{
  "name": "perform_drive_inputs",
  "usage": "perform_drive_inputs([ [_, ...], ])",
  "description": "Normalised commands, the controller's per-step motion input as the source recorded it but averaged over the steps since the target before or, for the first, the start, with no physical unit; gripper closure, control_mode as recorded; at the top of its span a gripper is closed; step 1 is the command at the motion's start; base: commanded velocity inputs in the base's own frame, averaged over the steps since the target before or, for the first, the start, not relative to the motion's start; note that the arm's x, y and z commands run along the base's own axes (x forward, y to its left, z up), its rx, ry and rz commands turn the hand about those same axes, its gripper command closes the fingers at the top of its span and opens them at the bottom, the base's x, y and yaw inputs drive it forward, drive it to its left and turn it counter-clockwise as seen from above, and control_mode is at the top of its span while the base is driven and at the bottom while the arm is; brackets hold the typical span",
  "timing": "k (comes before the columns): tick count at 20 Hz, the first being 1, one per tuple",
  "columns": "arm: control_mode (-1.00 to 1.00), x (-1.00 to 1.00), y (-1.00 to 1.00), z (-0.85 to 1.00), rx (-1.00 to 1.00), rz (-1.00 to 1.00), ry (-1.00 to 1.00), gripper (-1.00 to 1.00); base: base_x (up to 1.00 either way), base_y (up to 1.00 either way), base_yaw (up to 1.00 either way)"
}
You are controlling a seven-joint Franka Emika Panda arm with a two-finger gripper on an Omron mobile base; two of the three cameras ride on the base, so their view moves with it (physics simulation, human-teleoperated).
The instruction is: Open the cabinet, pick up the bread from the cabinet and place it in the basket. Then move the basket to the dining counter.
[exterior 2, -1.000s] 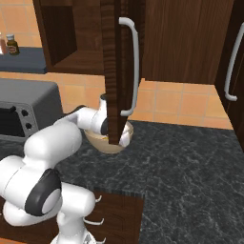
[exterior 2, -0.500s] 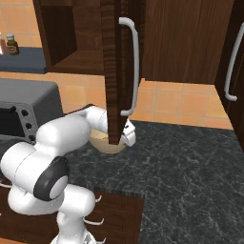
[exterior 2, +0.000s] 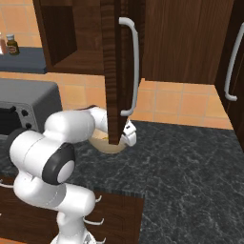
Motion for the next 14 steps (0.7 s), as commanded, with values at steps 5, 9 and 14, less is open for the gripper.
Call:
perform_drive_inputs([
  [5, -1.0, 0.05, 0.0, -0.23, 0.0, 0.0, 0.0, -1.0, 0.0, 0.0, 0.0],
  [9, -1.0, 0.02, 0.0, -0.16, 0.0, 0.0, 0.0, -1.0, 0.0, 0.0, 0.0],
  [14, -1.0, 0.01, 0.0, -0.14, 0.0, 0.0, 0.0, 1.0, 0.0, 0.0, 0.0],
])
